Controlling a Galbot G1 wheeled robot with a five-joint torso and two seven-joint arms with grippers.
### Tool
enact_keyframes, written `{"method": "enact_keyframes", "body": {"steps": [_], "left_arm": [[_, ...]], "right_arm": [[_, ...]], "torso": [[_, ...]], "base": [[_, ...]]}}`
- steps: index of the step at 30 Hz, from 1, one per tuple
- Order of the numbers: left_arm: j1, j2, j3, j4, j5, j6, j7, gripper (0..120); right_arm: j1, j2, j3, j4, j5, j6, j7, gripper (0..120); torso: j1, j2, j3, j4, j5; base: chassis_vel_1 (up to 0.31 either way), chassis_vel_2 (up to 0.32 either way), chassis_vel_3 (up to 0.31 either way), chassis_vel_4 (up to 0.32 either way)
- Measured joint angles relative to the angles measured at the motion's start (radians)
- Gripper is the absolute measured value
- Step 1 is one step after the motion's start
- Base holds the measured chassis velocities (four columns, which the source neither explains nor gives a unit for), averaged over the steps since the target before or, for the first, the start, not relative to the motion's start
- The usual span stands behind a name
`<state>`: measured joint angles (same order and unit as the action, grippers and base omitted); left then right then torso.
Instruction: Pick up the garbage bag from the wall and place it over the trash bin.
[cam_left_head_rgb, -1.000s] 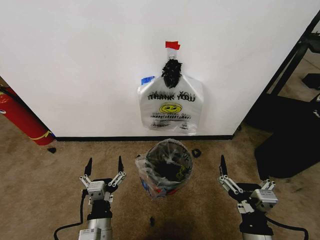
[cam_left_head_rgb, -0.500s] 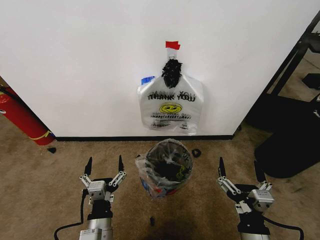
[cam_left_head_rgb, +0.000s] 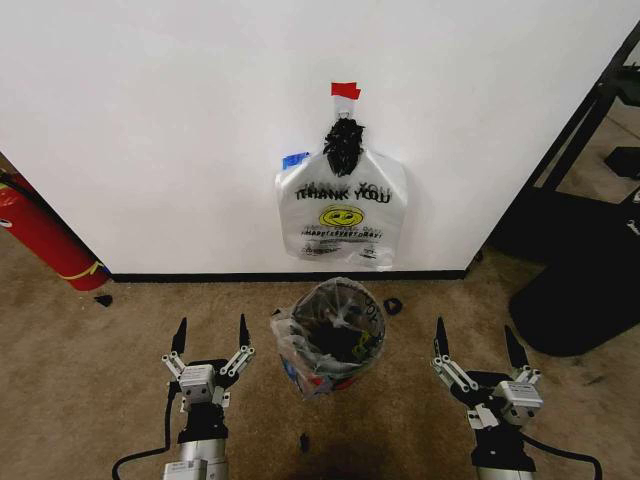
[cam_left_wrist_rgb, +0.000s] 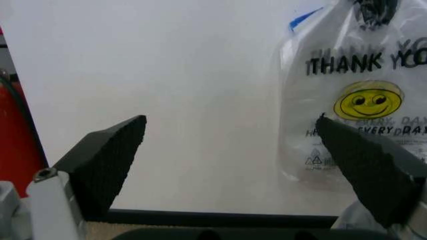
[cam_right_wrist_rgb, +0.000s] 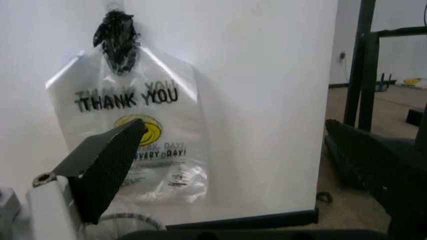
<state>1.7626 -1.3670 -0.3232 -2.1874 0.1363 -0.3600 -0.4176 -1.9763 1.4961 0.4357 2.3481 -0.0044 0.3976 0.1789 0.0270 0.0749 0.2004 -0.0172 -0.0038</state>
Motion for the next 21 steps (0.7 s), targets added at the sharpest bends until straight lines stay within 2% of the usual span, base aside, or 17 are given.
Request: {"method": "enact_keyframes", "body": {"steps": [21], "left_arm": [[-0.002, -0.009, -0.003, -0.002, 0.005, -0.002, 0.003, 100]], "right_arm": [[0.003, -0.001, -0.011, -0.009, -0.004, 0.0, 0.0, 100]], "torso": [[0.0, 0.0, 0.0, 0.0, 0.0]], "base": [[0.0, 0.0, 0.0, 0.0]]}}
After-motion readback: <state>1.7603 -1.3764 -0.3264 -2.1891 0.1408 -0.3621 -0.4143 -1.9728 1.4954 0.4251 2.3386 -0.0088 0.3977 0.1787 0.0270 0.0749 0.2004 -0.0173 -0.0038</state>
